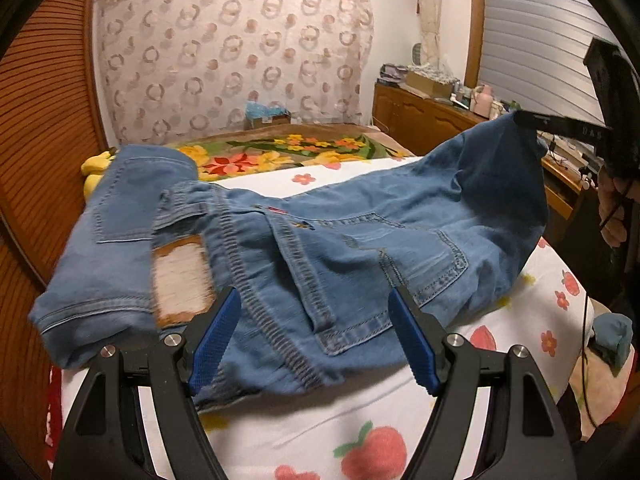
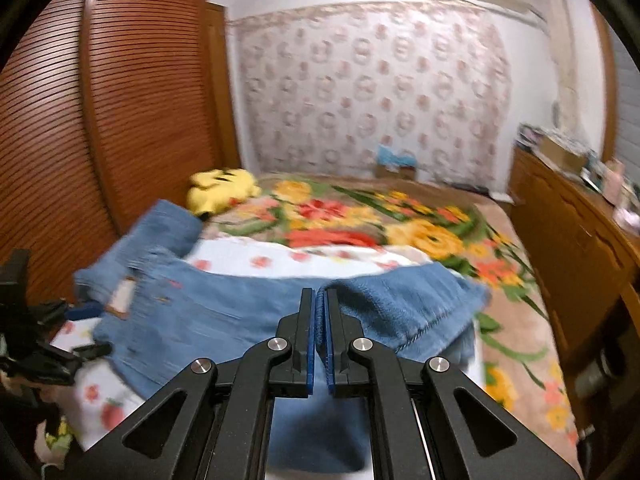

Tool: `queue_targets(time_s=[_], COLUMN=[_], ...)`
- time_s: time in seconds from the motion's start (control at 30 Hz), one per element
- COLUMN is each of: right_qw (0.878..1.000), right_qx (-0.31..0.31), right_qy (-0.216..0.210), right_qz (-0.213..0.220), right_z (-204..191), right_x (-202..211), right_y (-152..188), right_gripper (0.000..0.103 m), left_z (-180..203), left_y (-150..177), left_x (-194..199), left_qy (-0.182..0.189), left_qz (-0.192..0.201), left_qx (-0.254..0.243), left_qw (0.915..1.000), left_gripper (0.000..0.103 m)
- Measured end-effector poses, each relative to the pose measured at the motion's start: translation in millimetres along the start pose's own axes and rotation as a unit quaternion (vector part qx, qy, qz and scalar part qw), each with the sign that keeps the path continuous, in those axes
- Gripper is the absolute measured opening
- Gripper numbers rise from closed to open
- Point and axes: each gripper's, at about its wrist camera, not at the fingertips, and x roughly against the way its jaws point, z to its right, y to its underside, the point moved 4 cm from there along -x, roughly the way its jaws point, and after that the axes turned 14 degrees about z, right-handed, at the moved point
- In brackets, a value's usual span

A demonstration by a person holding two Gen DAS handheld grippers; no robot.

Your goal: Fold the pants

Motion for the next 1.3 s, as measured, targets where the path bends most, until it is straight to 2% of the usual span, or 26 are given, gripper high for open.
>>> queue_targets(time_s=[0.13, 0.3, 0.4, 0.47, 0.5, 0.53, 0.6, 0.77, 0.8, 0.97, 1.13, 1.3], right_qw=[0.999, 0.995, 0.993, 0.993, 0.993, 0.994, 0.996, 0.998, 0.999, 0.999, 0.997, 0.995], right_qx=[-0.002, -0.003, 0.003, 0.003, -0.001, -0.003, -0.007, -0.007, -0.007, -0.005, -0.012, -0.016], right_qy=[-0.047, -0.099, -0.105, -0.108, -0.107, -0.100, -0.086, -0.046, -0.040, -0.002, 0.029, 0.045], right_qz=[0.002, -0.026, -0.046, -0.051, -0.049, -0.045, -0.032, -0.032, -0.035, -0.051, -0.071, -0.084], right_z=[-26, -27, -18, -9, -3, 5, 13, 30, 18, 22, 31, 22], right_x=[5, -4, -11, -10, -6, -3, 12, 28, 34, 48, 42, 31], right_y=[2, 18, 28, 32, 33, 33, 31, 39, 44, 59, 69, 78], right_gripper=[0.003, 0.003, 0.004, 0.008, 0.015, 0.027, 0.036, 0.038, 0.038, 0.039, 0.039, 0.039], left_z=[-4, -8, -9, -8, -8, -6, -3, 19, 24, 59, 92, 120], left_y=[1, 1, -1, -1, -1, 0, -1, -5, -5, -10, -14, -13], left_x=[15, 24, 25, 25, 25, 24, 22, 9, 6, -12, -24, -35], left_qy=[-0.007, -0.013, -0.016, -0.015, -0.015, -0.014, -0.010, 0.012, 0.017, 0.049, 0.083, 0.120], left_qz=[0.010, 0.017, 0.018, 0.017, 0.017, 0.016, 0.015, 0.012, 0.011, 0.002, -0.004, -0.015], left_qx=[0.002, 0.006, 0.004, 0.004, 0.004, 0.003, 0.000, -0.006, -0.009, -0.029, -0.049, -0.061], left_qw=[0.9999, 0.9998, 0.9997, 0.9997, 0.9997, 0.9998, 0.9998, 0.9998, 0.9998, 0.9984, 0.9953, 0.9908], left_gripper=[0.077, 0.077, 0.077, 0.077, 0.077, 0.077, 0.077, 0.077, 0.077, 0.077, 0.069, 0.064])
